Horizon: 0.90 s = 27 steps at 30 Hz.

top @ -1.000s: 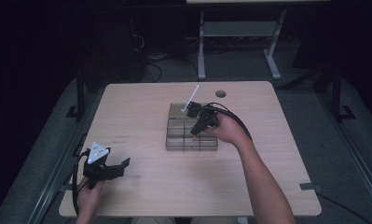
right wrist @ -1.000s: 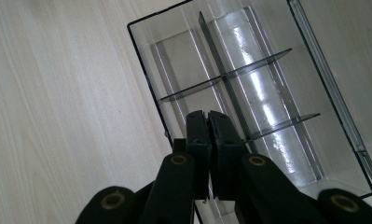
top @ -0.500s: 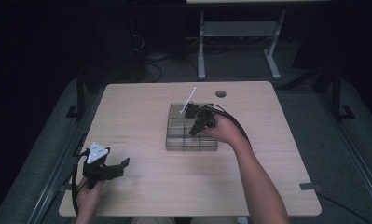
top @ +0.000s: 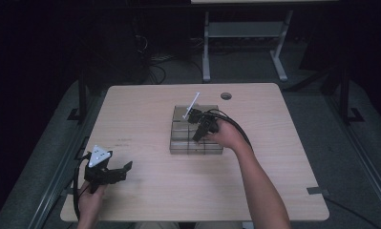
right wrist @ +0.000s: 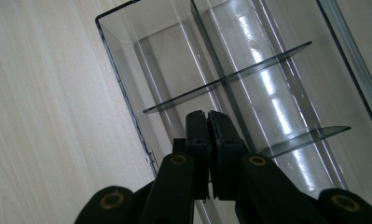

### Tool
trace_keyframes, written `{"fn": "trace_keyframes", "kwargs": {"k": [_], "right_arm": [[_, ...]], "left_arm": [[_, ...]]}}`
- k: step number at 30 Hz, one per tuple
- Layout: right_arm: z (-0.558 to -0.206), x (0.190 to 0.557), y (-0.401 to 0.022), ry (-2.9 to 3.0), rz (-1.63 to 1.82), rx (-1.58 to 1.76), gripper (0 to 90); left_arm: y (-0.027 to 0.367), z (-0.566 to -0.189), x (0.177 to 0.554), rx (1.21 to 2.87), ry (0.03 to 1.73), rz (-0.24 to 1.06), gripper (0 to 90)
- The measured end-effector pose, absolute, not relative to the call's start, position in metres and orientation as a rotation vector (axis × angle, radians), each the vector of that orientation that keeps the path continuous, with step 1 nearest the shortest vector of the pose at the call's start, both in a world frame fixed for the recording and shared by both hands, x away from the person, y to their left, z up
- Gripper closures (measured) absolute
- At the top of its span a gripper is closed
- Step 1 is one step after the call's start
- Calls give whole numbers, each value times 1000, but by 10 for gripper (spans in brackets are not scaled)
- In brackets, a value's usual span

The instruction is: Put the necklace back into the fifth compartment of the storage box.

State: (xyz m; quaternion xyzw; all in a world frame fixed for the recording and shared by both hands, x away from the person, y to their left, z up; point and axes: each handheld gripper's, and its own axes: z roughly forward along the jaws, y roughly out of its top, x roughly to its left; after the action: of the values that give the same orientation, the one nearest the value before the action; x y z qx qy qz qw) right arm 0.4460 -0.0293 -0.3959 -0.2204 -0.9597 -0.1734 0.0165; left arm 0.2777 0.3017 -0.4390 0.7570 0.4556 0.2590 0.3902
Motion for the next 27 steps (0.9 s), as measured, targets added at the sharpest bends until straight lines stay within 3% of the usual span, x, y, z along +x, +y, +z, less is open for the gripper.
{"fn": "trace_keyframes", "kwargs": {"k": [27], "right_arm": [[-426,452,-30,-2935,-499,-738,861]], "left_arm": [[301,-440,278,1923,1157,655,131]]}}
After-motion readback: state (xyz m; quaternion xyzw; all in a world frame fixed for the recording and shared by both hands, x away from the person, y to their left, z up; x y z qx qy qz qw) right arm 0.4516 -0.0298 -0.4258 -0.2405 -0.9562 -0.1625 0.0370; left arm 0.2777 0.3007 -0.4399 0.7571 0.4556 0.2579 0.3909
